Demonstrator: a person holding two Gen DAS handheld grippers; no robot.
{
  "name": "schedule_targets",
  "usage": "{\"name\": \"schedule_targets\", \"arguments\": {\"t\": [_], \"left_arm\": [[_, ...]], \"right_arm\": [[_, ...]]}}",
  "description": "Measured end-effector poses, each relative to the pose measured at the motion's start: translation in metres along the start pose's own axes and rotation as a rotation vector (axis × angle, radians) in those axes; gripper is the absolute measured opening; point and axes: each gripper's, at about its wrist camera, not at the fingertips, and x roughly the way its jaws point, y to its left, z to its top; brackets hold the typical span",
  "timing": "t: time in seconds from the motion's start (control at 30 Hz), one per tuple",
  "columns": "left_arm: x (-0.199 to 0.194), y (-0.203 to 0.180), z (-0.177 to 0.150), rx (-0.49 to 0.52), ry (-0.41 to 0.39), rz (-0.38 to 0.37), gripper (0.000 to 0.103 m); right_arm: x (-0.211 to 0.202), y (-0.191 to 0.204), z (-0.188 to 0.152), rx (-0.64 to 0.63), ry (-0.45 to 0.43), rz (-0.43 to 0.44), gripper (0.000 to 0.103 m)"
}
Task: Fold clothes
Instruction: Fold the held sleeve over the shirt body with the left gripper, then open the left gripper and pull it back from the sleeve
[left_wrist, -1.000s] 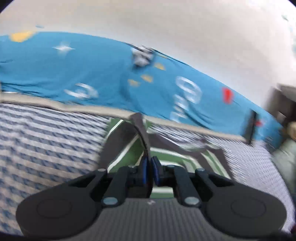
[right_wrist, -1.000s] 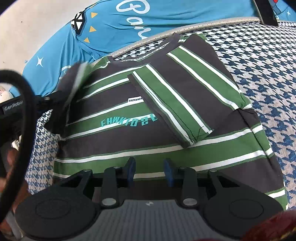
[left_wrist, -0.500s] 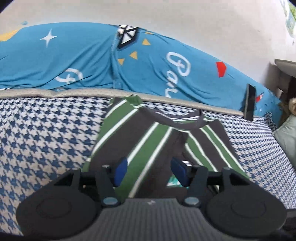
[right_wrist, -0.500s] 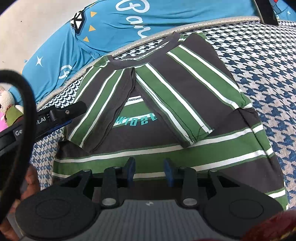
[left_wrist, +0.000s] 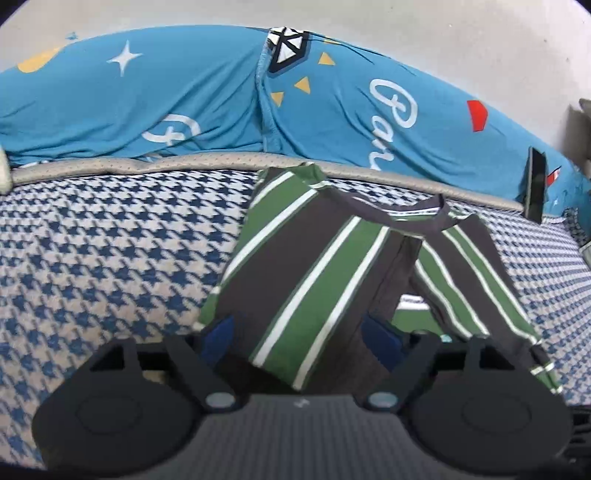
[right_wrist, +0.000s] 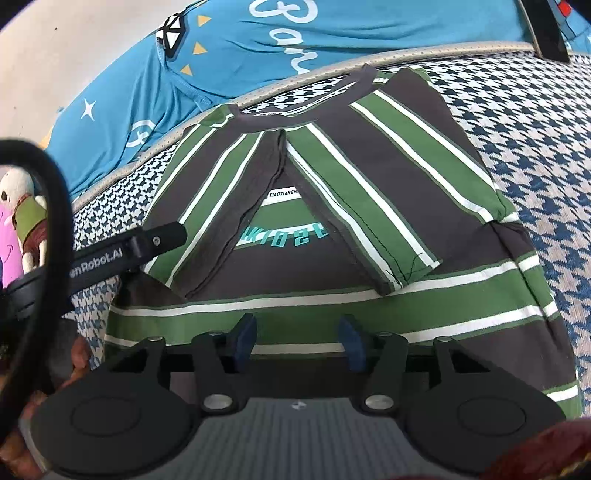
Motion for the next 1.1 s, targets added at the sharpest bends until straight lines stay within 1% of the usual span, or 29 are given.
{"name": "schedule_targets", "arguments": {"t": [0.03, 0.1, 0.17, 0.2, 0.3, 0.4, 0.5, 0.57, 0.63, 0.77, 0.97, 1.1], "left_arm": [[-0.004, 0.0, -0.003, 0.008, -0.006, 0.02, 0.09], [-0.012, -0.001, -0.01, 0.026, -0.017, 0.057, 0.093], [-0.023, -0.001, -0.02, 0.036, -0.027, 0.091, 0.099], [-0.028, 0.0, -0.027, 0.034, -0.026, 0.101, 0.1], [-0.043, 0.003, -0.045, 0.032, -0.007, 0.126, 0.1], [-0.064, 0.004, -0.06, 0.049, -0.021, 0.16, 0.102], [-0.087, 0.007, -0.077, 0.034, -0.045, 0.195, 0.103], [-0.101, 0.01, -0.088, 0.034, -0.052, 0.215, 0.103], [-0.113, 0.013, -0.098, 0.01, -0.05, 0.213, 0.103], [-0.129, 0.016, -0.117, 0.006, -0.039, 0.234, 0.103], [-0.146, 0.023, -0.147, -0.006, 0.003, 0.277, 0.103], [-0.151, 0.027, -0.158, -0.011, 0.012, 0.299, 0.103]], "right_arm": [[0.0, 0.002, 0.0, -0.009, 0.001, -0.005, 0.052], [0.0, 0.005, 0.0, -0.03, -0.001, -0.017, 0.052], [-0.001, 0.007, 0.0, -0.049, -0.016, -0.032, 0.052], [-0.002, 0.007, -0.001, -0.055, -0.028, -0.04, 0.052], [-0.007, 0.008, -0.002, -0.076, -0.062, -0.066, 0.052], [-0.011, 0.009, -0.003, -0.096, -0.096, -0.091, 0.052], [-0.012, 0.01, -0.005, -0.12, -0.111, -0.109, 0.052], [-0.01, 0.011, -0.008, -0.122, -0.105, -0.106, 0.052], [-0.007, 0.013, -0.011, -0.133, -0.1, -0.111, 0.052], [-0.007, 0.017, -0.021, -0.161, -0.11, -0.126, 0.052], [-0.016, 0.022, -0.039, -0.186, -0.133, -0.146, 0.053], [-0.024, 0.022, -0.051, -0.19, -0.134, -0.142, 0.057]]}}
